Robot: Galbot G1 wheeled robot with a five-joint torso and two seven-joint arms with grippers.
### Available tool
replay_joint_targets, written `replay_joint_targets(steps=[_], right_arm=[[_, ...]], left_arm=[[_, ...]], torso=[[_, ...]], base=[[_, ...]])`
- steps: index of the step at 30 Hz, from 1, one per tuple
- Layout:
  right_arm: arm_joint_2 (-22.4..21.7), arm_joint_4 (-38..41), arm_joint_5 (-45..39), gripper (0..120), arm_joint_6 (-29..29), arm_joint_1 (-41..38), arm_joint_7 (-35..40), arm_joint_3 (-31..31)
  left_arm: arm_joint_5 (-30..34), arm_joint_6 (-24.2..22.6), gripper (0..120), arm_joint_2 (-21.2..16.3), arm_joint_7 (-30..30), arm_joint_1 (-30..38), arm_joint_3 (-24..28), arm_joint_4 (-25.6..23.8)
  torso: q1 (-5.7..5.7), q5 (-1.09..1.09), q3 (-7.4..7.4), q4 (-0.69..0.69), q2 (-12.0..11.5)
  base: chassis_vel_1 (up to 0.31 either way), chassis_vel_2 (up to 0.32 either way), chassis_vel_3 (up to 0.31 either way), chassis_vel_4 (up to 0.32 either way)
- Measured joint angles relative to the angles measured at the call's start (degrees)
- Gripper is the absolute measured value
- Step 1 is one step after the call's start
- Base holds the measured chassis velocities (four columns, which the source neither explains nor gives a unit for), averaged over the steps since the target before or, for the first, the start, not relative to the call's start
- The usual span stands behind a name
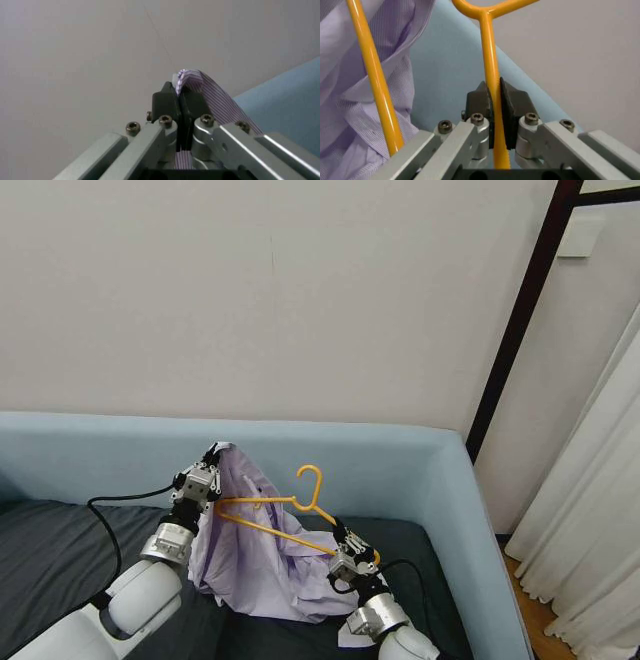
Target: Pick up the clothes from the sofa and hang them on the clothes hanger.
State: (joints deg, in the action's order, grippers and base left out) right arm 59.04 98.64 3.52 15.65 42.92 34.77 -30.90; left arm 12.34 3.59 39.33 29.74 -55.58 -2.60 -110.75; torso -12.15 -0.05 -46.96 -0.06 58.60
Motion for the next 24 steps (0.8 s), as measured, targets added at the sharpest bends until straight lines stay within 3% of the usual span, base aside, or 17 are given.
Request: replay_joint_targets(steps=[13,24], right_arm=[[0.2,0.74,-7.43,4,2.98,-5.23,2.72,-2.2],[-5.1,3.35,-10.43,4,6.46,-5.48,3.31,-1.0]], left_arm=[[-3.24,0.81,0,3.21,0.31,-1.4,2.64,1.61],[-3.76,1.23,0,2.11,0.4,-1.08,0.38,0.06]], torso=[[0.0,0.0,0.0,-0.01,0.0],[0.0,0.01,0.0,-0.02,0.0]], base=[[0.0,0.0,0.0,0.0],[0.0,0.0,0.0,0.0]])
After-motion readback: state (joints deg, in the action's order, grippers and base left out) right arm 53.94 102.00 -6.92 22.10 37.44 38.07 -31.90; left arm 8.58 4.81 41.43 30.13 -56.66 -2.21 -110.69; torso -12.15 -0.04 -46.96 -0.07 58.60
